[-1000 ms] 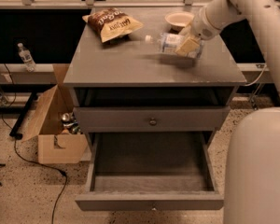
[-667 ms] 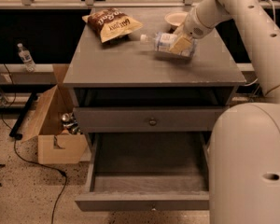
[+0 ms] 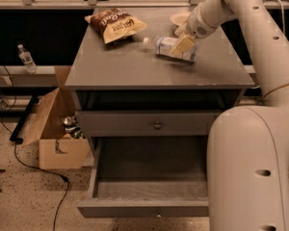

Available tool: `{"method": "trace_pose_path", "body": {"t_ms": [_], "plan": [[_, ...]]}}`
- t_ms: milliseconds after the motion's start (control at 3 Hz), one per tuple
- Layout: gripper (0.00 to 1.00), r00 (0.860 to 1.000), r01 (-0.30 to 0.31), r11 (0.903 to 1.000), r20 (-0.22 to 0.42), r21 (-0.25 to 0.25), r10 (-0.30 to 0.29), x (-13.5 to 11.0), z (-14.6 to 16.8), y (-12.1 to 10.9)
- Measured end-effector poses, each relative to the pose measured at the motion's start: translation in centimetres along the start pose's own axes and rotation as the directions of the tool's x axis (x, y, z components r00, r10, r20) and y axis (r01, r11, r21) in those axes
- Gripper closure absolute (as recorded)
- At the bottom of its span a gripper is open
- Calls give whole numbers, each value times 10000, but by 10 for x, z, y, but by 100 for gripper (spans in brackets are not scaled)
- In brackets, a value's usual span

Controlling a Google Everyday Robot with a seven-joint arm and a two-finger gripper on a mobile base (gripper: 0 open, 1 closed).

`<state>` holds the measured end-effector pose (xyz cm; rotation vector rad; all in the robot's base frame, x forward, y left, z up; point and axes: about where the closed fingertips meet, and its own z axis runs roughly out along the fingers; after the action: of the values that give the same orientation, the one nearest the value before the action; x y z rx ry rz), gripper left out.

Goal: Pick blue plastic bottle from middle drawer and place on counter

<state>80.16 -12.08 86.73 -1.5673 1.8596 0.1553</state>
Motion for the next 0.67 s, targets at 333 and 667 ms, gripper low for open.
{"method": "trace_pose_path", "body": {"t_ms": [333, 667], "plan": [[0, 9987, 156, 9996, 485, -227, -144, -11, -10, 5], [0, 9959, 398, 9992, 809, 48, -401, -18, -49, 3]]}}
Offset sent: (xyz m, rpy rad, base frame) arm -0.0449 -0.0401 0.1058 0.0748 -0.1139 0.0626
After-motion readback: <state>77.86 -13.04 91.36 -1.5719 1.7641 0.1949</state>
